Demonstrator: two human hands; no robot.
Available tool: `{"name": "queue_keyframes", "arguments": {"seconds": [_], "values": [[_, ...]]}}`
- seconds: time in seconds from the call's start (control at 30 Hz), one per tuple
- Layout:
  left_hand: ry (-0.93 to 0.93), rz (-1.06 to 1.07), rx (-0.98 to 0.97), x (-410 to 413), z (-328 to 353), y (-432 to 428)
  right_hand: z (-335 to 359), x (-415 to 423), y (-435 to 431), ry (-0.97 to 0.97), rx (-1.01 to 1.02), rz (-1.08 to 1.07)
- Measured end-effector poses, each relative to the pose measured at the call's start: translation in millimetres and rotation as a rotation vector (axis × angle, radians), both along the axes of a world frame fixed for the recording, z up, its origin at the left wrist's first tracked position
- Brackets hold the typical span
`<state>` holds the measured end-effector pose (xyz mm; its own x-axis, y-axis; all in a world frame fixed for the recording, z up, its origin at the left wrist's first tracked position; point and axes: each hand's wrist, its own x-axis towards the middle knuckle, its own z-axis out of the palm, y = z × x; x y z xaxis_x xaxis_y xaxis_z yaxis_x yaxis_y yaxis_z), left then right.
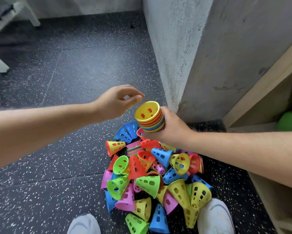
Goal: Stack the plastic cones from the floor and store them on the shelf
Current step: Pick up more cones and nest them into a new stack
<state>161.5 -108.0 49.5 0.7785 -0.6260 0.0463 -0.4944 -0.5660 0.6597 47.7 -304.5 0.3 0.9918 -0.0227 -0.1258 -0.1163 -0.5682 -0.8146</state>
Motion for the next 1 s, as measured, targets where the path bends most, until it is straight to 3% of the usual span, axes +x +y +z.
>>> {"name": "queue_keyframes", "arguments": {"seconds": [0.43, 0.73, 0.83, 1.0], "values": [[0.132, -0.063, 0.675, 42, -128, 9, -27, 32, -30, 0.036, -0.004, -0.054], [0.083, -0.112, 0.914, 62, -165, 1, -39, 40, -36, 0.052, -0.021, -0.033], [0.043, -0.129, 0.931, 65, -169, 5, -38, 42, -38, 0.060, -0.020, -0.039], [0.028, -0.042, 0.742, 64, -157, 2, -38, 41, -41, 0.065, -0.024, -0.056]]}}
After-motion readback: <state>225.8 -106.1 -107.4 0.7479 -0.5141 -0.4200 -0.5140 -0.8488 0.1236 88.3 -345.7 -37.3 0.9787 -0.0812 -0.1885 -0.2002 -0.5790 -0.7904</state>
